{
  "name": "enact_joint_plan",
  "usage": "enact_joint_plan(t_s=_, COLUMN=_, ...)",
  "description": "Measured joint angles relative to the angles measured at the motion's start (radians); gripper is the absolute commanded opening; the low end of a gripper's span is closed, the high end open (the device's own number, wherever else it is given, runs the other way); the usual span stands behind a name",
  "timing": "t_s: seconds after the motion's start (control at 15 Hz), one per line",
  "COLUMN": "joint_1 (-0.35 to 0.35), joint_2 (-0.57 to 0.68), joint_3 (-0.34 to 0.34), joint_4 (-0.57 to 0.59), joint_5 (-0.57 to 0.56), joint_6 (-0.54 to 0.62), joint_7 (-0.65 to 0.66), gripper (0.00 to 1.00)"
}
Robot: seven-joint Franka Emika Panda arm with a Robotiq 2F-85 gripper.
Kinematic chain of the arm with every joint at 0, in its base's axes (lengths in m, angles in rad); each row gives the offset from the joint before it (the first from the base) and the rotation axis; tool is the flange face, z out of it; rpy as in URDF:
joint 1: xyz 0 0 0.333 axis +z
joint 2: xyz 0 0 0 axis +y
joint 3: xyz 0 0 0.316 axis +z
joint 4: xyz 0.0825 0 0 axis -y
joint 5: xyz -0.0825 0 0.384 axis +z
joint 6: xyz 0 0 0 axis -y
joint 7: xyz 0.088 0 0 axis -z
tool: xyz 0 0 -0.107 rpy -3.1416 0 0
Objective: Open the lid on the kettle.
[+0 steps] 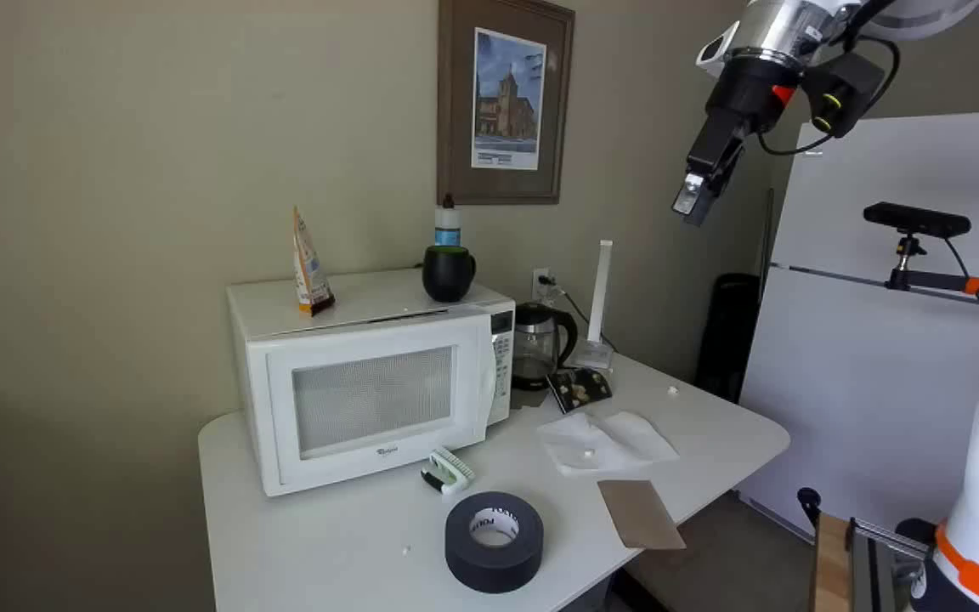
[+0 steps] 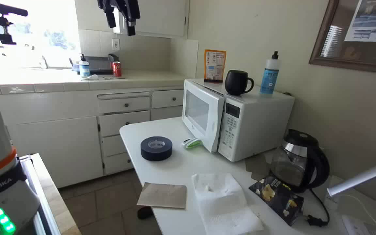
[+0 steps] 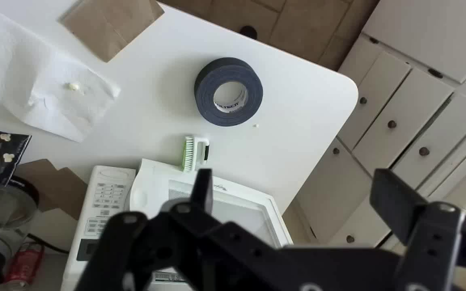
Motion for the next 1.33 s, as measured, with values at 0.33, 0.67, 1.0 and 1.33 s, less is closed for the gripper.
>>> enact_joint_plan(t_s=0.33, joint_1=0.000, joint_2=0.000, joint_3=0.000, joint_4=0.000, joint_5=0.000, joint_6=0.000, joint_7=0.000, gripper=1.00)
enact_joint_plan(t_s=0.67, joint_1=0.000, joint_2=0.000, joint_3=0.000, joint_4=0.000, joint_5=0.000, joint_6=0.000, joint_7=0.000, gripper=1.00)
enact_joint_plan(t_s=1.0, joint_1=-0.001, joint_2=0.000, joint_3=0.000, joint_4=0.000, joint_5=0.000, joint_6=0.000, joint_7=0.000, gripper=1.00)
enact_joint_plan(t_s=1.33, joint_1=-0.006, joint_2=0.059, joint_3=-0.053, joint_4=0.004, joint_5=0.001, joint_6=0.247, joint_7=-0.033, gripper=1.00)
